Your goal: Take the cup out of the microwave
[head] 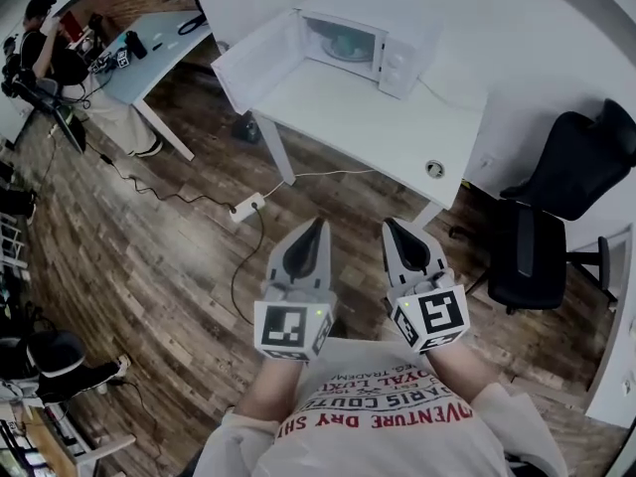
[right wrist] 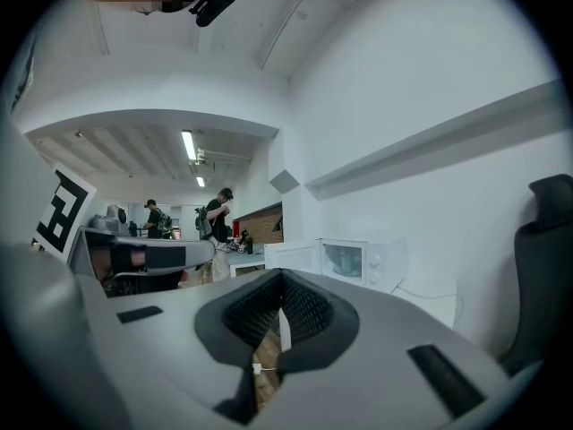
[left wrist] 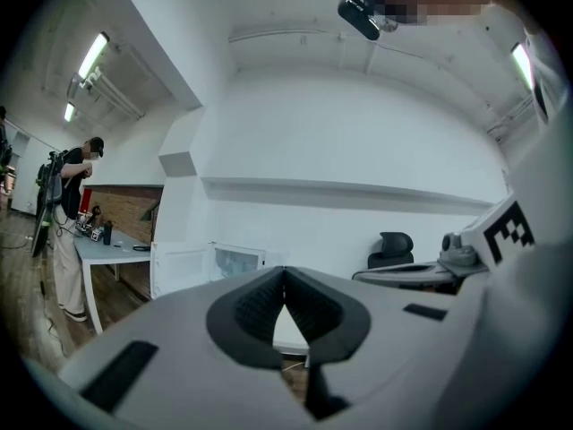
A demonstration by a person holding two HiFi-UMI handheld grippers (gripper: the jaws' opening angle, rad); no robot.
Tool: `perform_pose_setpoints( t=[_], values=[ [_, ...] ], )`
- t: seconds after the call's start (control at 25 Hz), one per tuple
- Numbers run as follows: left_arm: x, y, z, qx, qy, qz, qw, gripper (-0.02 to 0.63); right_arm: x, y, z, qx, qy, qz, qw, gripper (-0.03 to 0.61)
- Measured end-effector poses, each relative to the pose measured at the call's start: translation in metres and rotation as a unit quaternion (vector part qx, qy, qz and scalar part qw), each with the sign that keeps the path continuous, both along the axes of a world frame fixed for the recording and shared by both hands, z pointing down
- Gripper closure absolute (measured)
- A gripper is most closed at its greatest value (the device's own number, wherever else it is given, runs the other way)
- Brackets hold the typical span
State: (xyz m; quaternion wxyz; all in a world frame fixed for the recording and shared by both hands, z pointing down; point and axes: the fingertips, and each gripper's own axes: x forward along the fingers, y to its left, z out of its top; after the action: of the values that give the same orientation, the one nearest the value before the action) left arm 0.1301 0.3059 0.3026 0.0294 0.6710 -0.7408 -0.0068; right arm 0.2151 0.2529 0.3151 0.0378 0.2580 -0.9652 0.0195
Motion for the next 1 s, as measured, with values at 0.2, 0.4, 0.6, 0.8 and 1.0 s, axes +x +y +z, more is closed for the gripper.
perform_pose_setpoints(
  t=[0.2, 0.4, 0.6, 0.8, 1.0],
  values=[
    [-0.081, -0.028, -0.003, 0.002, 0.002, 0.024, 0.9997, 0.606, -0.078, -0.028, 0.001, -0.008, 0.004, 0.026, 1.000, 0.568],
    [-0.138, -0.041, 0.002, 0.002, 0.002, 0.039, 0.9992, 0.606, -0.137, -0.045, 0.002, -0.008, 0.014, 0.044, 0.999, 0.568],
    [-0.175, -0.060, 0.019, -0.011, 0.022, 0.037, 0.9990, 0.606, -0.169, -0.068, 0.012, -0.014, 0.024, 0.046, 0.999, 0.568],
    [-0.200, -0.097, 0.030, -0.019, 0.026, 0.031, 0.9990, 0.606, -0.192, -0.107, 0.022, -0.022, 0.026, 0.042, 0.999, 0.568],
    [-0.223, -0.162, 0.030, -0.012, 0.017, 0.028, 0.9994, 0.606, -0.219, -0.170, 0.023, -0.023, 0.018, 0.028, 0.999, 0.568]
  ],
)
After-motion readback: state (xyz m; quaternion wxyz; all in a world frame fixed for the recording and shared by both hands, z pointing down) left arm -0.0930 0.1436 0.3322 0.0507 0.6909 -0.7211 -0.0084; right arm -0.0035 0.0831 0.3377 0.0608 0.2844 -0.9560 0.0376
